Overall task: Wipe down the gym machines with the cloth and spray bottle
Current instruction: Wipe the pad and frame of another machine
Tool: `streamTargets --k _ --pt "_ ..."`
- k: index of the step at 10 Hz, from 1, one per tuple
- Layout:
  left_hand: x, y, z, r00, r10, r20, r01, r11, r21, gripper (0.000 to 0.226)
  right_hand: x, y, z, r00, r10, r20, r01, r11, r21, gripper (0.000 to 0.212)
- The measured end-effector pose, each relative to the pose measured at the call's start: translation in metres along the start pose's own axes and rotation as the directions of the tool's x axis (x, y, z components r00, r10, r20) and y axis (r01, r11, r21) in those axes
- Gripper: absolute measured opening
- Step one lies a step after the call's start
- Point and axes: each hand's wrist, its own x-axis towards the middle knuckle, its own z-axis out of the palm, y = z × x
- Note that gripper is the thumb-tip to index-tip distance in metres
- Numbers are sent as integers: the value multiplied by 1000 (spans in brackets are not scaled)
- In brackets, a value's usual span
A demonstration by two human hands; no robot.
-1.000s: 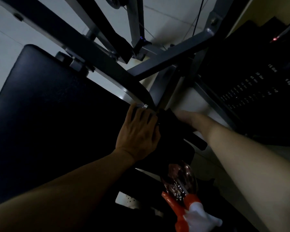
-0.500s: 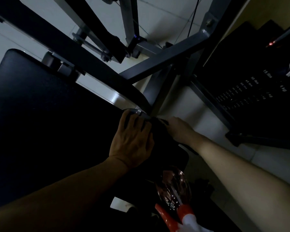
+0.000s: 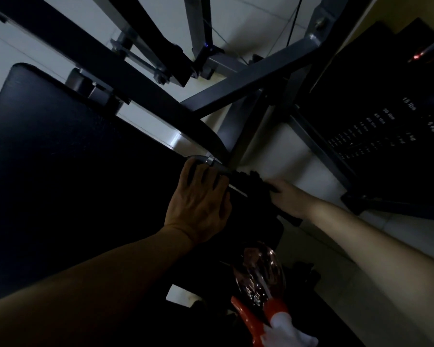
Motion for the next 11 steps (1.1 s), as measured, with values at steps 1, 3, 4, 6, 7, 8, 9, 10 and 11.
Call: streamTargets --k 1,3,4,6,7,8,9,10,11 --pt "-1 0 0 1000 3 -3 -3 1000 -2 43 17 -10 7 999 -16 -30 10 984 -176 28" --pt "-1 2 1 1000 -3 6 3 1000 1 42 35 -20 7 993 36 -115 -63 969 -238 40" --pt "-1 2 -1 1000 -2 -19 2 1000 12 42 26 -13 2 978 11 -206 -16 1000 -26 29" --pt "5 1 13 1000 -19 8 20 997 -70 41 -40 2 -9 970 -173 -169 137 969 -206 33" --pt "2 0 7 997 -33 -63 26 993 -113 43 -43 3 -12 984 -119 -132 90 974 -208 20" --pt "1 1 4 998 -29 -61 23 995 -100 44 -21 -13 -2 997 -62 -44 56 992 -114 36" --pt "1 1 4 999 -3 -45 1 999 -40 42 11 -33 4 997 -75 22 78 981 -176 47" --pt "0 -1 4 1000 7 -22 -6 1000 11 44 24 -30 9 994 -109 -4 107 982 -156 71" --pt "1 2 0 1000 -1 -6 1 1000 21 44 18 -21 19 969 -141 -203 122 987 -105 66"
